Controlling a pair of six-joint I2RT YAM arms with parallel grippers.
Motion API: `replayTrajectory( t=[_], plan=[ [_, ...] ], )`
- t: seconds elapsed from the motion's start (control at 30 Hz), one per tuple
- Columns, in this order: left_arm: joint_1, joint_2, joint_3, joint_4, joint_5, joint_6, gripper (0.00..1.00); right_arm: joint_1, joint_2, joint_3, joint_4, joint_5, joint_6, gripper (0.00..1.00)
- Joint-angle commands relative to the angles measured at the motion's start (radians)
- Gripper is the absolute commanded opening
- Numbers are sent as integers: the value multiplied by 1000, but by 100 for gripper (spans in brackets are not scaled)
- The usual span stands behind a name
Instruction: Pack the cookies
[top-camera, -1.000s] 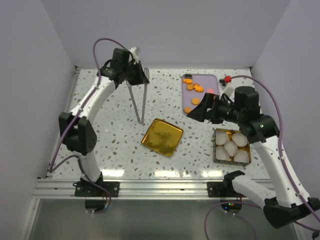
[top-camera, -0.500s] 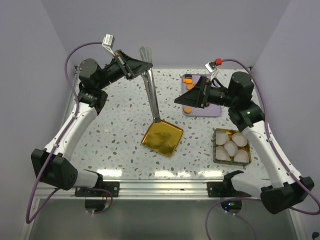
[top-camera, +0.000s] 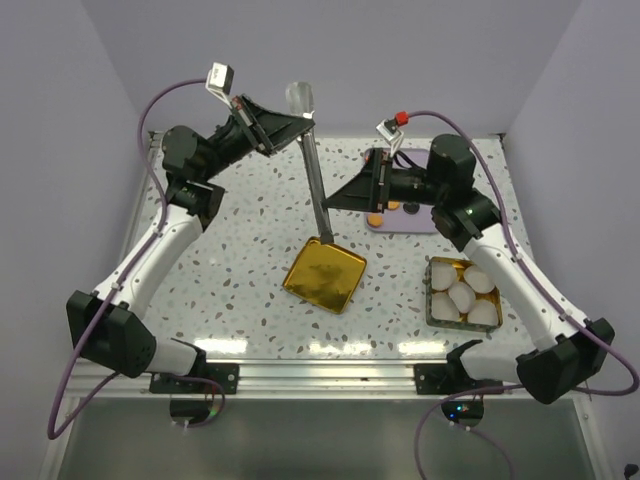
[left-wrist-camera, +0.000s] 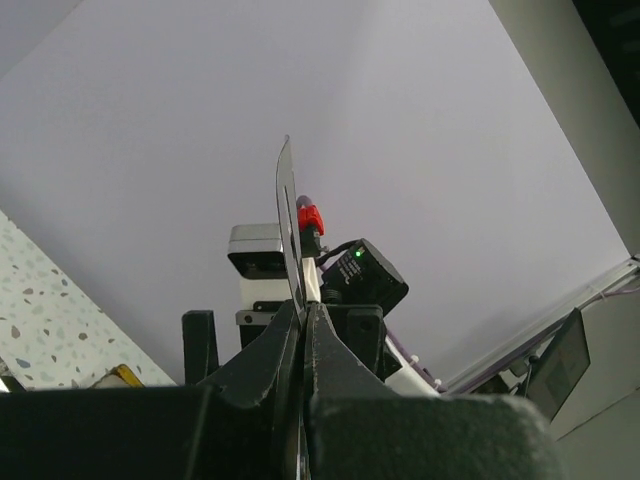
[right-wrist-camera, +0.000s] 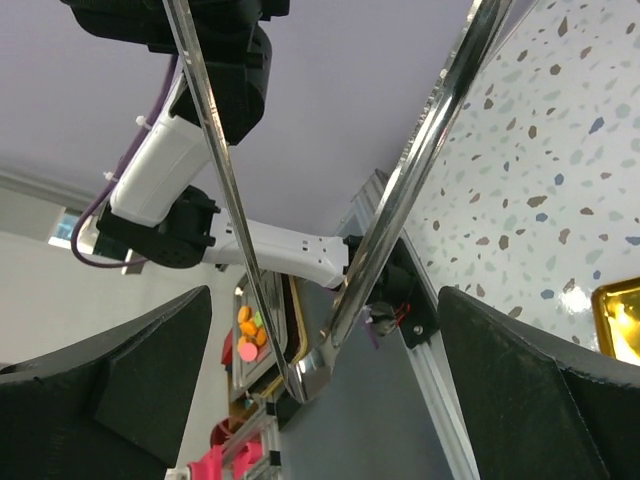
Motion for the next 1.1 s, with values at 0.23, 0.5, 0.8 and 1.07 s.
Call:
replayTrajectory(
  t=[0.23,0.5,0.8,1.07],
  plan=[
    [-25,43,9,172,-43,-56,0,63,90,102,151,-17,85,98],
    [-28,34,-65,294,-80,-98,0,84,136,67,340,-22,228,75],
    [-32,14,-132,354,-102,-121,0,100,140,39,403,-22,280,62],
    [-32,-25,-172,425,-109,-136,0,104,108,-59,468,-8,337,76]
  ],
)
